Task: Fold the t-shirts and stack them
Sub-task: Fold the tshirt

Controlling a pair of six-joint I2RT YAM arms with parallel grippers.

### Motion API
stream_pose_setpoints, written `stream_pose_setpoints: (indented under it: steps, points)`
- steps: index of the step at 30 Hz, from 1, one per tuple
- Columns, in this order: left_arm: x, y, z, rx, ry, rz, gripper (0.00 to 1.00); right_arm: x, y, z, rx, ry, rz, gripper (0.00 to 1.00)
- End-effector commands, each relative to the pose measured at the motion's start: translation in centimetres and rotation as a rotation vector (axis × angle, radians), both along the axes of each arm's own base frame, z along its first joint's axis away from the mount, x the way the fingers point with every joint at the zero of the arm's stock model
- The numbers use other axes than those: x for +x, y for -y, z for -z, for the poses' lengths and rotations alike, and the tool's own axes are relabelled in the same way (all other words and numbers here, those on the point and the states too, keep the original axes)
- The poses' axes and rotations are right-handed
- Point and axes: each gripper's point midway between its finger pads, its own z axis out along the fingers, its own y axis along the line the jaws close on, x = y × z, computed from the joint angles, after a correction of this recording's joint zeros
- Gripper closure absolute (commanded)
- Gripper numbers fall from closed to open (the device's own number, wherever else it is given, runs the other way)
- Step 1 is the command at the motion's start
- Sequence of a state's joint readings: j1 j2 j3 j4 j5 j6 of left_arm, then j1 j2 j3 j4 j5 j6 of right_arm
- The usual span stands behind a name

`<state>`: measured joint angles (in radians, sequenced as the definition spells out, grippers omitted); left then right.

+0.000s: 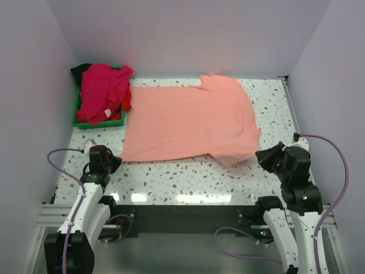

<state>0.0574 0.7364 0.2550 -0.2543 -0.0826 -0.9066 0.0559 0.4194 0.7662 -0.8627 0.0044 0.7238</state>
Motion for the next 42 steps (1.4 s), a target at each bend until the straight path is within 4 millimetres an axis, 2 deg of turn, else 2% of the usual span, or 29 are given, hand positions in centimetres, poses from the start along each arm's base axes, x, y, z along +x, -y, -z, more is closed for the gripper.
stream_pose_setpoints:
  steps: [1, 3, 4, 6, 9, 10, 11, 12, 15, 16, 17, 18, 20, 21, 22, 24, 26, 28, 29, 30, 32, 34, 42]
  points:
    - [1.0, 0.0, -1.5, 0.002, 0.036, -0.001, 1.00, 0.4, -0.5, -1.6, 0.003, 0.007, -0.036, 1.00]
    - [2.1, 0.1, -2.6, 0.005, 0.063, 0.013, 1.00, 1.8, -0.8, -1.6, -0.002, 0.007, -0.058, 1.00]
    - [2.4, 0.2, -2.2, 0.003, 0.040, 0.020, 1.00, 2.4, -1.0, -1.5, -0.009, 0.005, -0.073, 1.00]
    - [3.9, 0.4, -3.4, -0.001, 0.070, 0.038, 1.00, 4.1, -1.1, -0.4, -0.016, -0.046, -0.084, 1.00]
    - [5.9, 0.4, -4.1, 0.003, 0.068, 0.045, 1.00, 7.3, -0.8, -0.4, -0.038, -0.047, -0.069, 1.00]
    - [6.3, 0.4, -3.5, 0.003, 0.041, 0.046, 1.00, 8.1, -0.8, -0.3, -0.042, -0.053, -0.064, 1.00]
    - [7.3, 0.3, -4.3, 0.007, 0.057, 0.044, 1.00, 8.8, -0.8, -0.3, -0.041, -0.053, -0.062, 1.00]
    - [7.8, 0.3, -4.4, 0.012, 0.055, 0.046, 1.00, 10.2, -0.8, -0.3, -0.042, -0.059, -0.061, 1.00]
    - [9.7, 0.2, -4.8, 0.011, 0.043, 0.048, 1.00, 12.7, -0.6, -0.5, -0.057, -0.074, -0.049, 1.00]
    - [10.1, 0.1, -4.4, 0.010, 0.028, 0.047, 1.00, 13.3, -0.6, -0.6, -0.064, -0.073, -0.050, 1.00]
    - [10.9, 0.1, -5.3, 0.008, 0.046, 0.048, 1.00, 13.9, -0.5, -0.6, -0.069, -0.079, -0.049, 1.00]
    - [11.5, 0.2, -5.6, 0.008, 0.057, 0.047, 1.00, 14.8, -0.6, -1.6, -0.068, -0.054, -0.048, 1.00]
    - [12.8, 0.2, -6.1, 0.007, 0.062, 0.047, 1.00, 16.1, -0.6, -1.1, -0.072, -0.076, -0.048, 1.00]
    - [13.4, 0.1, -6.2, 0.006, 0.064, 0.045, 1.00, 17.0, -0.6, -2.0, -0.071, -0.054, -0.047, 1.00]
    - [14.3, 0.1, -6.4, 0.005, 0.062, 0.047, 1.00, 17.8, -0.7, -1.2, -0.073, -0.080, -0.050, 1.00]
    - [15.3, 0.1, -6.5, 0.004, 0.058, 0.047, 1.00, 19.0, -0.8, -1.6, -0.074, -0.074, -0.052, 1.00]
    - [16.6, 0.1, -6.5, 0.002, 0.049, 0.045, 1.00, 20.2, -0.9, -0.9, -0.071, -0.097, -0.053, 1.00]
    - [17.6, 0.0, -6.3, 0.004, 0.040, 0.041, 1.00, 21.4, -0.9, -1.6, -0.073, -0.080, -0.050, 1.00]
    - [17.9, 0.0, -6.3, 0.003, 0.037, 0.040, 1.00, 22.1, -0.9, -0.8, -0.074, -0.101, -0.051, 1.00]
    - [18.2, 0.0, -6.2, 0.004, 0.033, 0.039, 1.00, 22.8, -0.9, -1.4, -0.075, -0.089, -0.050, 1.00]
    - [19.0, 0.0, -6.0, 0.002, 0.024, 0.039, 1.00, 23.8, -1.0, -0.6, -0.077, -0.110, -0.053, 1.00]
    - [19.7, 0.0, -5.8, 0.001, 0.017, 0.041, 1.00, 24.9, -1.1, -0.8, -0.078, -0.106, -0.054, 1.00]
    - [20.5, -0.2, -4.2, 0.011, -0.021, 0.042, 1.00, 27.7, -0.4, 0.0, -0.093, -0.126, -0.028, 1.00]
